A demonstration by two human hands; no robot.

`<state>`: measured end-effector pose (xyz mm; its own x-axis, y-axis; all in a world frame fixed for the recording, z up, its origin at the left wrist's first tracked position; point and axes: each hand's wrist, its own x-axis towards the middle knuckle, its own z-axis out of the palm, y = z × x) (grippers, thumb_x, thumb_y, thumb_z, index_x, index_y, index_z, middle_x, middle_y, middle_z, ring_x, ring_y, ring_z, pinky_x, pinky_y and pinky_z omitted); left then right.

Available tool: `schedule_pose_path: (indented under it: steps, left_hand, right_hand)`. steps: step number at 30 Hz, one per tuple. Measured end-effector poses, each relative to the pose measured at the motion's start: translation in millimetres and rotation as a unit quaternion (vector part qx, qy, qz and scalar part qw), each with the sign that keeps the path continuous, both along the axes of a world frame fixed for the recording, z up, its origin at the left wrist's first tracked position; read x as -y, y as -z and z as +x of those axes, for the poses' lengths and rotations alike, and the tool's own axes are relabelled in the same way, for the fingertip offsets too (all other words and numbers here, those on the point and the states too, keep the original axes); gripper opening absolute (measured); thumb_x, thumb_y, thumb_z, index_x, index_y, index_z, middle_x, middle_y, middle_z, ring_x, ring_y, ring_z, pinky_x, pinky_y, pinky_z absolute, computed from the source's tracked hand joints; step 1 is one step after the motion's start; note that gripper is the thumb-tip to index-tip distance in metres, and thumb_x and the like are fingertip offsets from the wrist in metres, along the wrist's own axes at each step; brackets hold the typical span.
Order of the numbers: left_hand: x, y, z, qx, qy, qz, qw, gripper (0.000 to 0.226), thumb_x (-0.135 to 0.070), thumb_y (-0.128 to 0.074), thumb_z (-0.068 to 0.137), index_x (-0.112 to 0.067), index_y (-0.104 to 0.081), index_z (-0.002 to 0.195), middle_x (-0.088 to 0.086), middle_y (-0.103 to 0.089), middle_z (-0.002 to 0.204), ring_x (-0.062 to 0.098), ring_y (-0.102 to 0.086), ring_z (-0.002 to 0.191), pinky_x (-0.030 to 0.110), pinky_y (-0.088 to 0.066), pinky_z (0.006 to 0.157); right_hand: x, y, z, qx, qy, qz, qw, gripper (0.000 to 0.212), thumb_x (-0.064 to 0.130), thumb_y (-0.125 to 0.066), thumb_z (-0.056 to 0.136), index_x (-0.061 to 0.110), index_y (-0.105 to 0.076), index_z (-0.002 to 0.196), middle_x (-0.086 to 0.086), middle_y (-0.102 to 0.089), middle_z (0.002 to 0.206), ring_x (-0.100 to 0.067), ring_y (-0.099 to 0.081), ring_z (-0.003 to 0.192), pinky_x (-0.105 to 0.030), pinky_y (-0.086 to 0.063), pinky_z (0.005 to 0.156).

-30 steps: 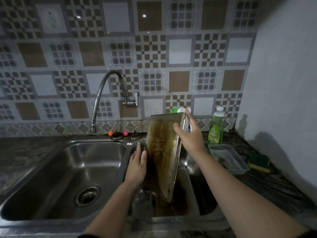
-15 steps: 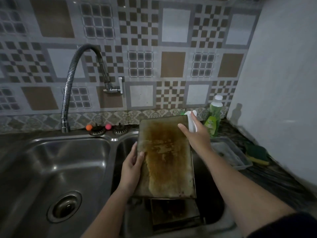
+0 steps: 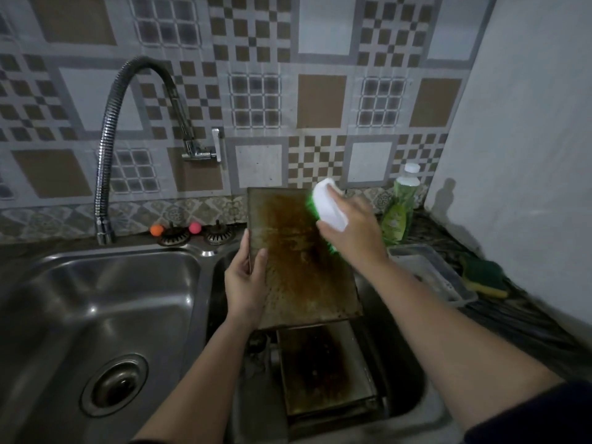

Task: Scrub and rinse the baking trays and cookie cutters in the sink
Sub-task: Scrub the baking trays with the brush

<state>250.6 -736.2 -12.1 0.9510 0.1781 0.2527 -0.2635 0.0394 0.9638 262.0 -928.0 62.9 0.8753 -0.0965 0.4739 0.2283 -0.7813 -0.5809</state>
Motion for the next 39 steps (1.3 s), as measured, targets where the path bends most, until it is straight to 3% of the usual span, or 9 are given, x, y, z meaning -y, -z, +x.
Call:
schedule_pose_path:
  steps: [7,11,14,17,22,25,31,36,39]
  left_hand:
    - [-10,-10,0,0.019,-0.092,0.008,0.995,0.053,-0.024,-0.053,0.097,-0.023,-0.034,0.147,0.007,-0.054,0.138,0.02,-0.052,0.127,0.04,-0.042,0.107]
    - [11,-24,-33,0.07,-0.024,0.044,0.996,0.052,-0.014,-0.05,0.098,-0.025,-0.036,0.146,-0.002,-0.053,0.139,0.005,-0.054,0.123,0.014,-0.045,0.097]
    - [33,-31,-53,0.097,-0.006,0.067,0.993,0.049,-0.013,-0.049,0.098,-0.033,-0.036,0.141,-0.007,-0.048,0.142,-0.004,-0.046,0.127,0.014,-0.038,0.104]
    - [27,-40,-53,0.071,-0.068,0.05,0.994,0.047,-0.015,-0.046,0.099,-0.02,-0.037,0.145,-0.008,-0.047,0.14,-0.015,-0.048,0.116,0.004,-0.04,0.093]
    - [-3,-39,-71,0.068,-0.13,0.047,0.988,0.045,-0.017,-0.043,0.101,-0.027,-0.039,0.144,-0.013,-0.053,0.134,-0.009,-0.054,0.114,0.007,-0.042,0.092]
    - [14,-33,-100,0.081,-0.101,0.068,0.989,0.046,-0.012,-0.043,0.1,-0.027,-0.039,0.144,-0.015,-0.058,0.128,-0.015,-0.055,0.107,0.006,-0.042,0.09]
    - [35,-43,-129,0.106,-0.149,0.08,0.98,0.047,-0.019,-0.043,0.101,-0.03,-0.036,0.146,-0.006,-0.055,0.137,0.004,-0.051,0.125,0.022,-0.04,0.105]
    - [1,-57,-148,0.077,-0.265,0.111,0.955,0.048,-0.019,-0.043,0.101,-0.028,-0.035,0.147,-0.013,-0.054,0.132,0.005,-0.054,0.119,0.007,-0.038,0.088]
    - [2,-55,-164,0.079,-0.299,0.164,0.937,0.051,-0.021,-0.046,0.099,-0.037,-0.034,0.146,-0.008,-0.069,0.106,0.013,-0.067,0.087,0.019,-0.046,0.071]
  right_hand:
    - [-55,65,-87,0.032,-0.126,-0.059,0.99,0.071,0.05,-0.052,0.086,0.053,-0.014,0.146,0.011,-0.042,0.12,-0.007,-0.045,0.11,-0.021,-0.046,0.083]
    - [-41,23,-43,0.073,-0.07,-0.015,0.995,0.07,0.04,-0.059,0.088,0.041,-0.024,0.149,0.0,-0.051,0.117,-0.012,-0.053,0.098,-0.017,-0.044,0.075]
    - [-36,-24,-7,0.077,-0.028,0.003,0.997,0.067,0.04,-0.06,0.09,0.038,-0.027,0.149,-0.001,-0.053,0.114,-0.015,-0.052,0.099,-0.013,-0.035,0.074]
    - [-51,-18,-41,0.069,-0.062,-0.026,0.995,0.067,0.042,-0.057,0.091,0.04,-0.023,0.149,0.004,-0.05,0.115,-0.006,-0.046,0.092,-0.008,-0.033,0.066]
    - [-56,57,-140,0.091,-0.169,-0.024,0.981,0.07,0.048,-0.051,0.089,0.047,-0.016,0.149,0.01,-0.047,0.114,0.002,-0.044,0.098,-0.006,-0.039,0.083]
    - [-48,35,-117,0.087,-0.131,-0.006,0.988,0.07,0.051,-0.05,0.089,0.044,-0.016,0.149,0.007,-0.048,0.11,-0.006,-0.049,0.093,-0.013,-0.042,0.075]
    - [-39,-14,-86,0.037,-0.082,0.072,0.993,0.068,0.044,-0.055,0.093,0.038,-0.02,0.151,-0.006,-0.05,0.122,-0.019,-0.053,0.107,-0.02,-0.038,0.08]
    - [-28,60,-156,-0.008,-0.145,-0.007,0.989,0.069,0.042,-0.055,0.093,0.041,-0.017,0.15,-0.003,-0.05,0.111,-0.013,-0.052,0.091,-0.017,-0.033,0.069]
    - [-27,45,-154,-0.034,-0.13,0.064,0.989,0.06,0.041,-0.057,0.092,0.039,-0.031,0.146,-0.005,-0.049,0.116,-0.02,-0.054,0.105,-0.017,-0.032,0.077]
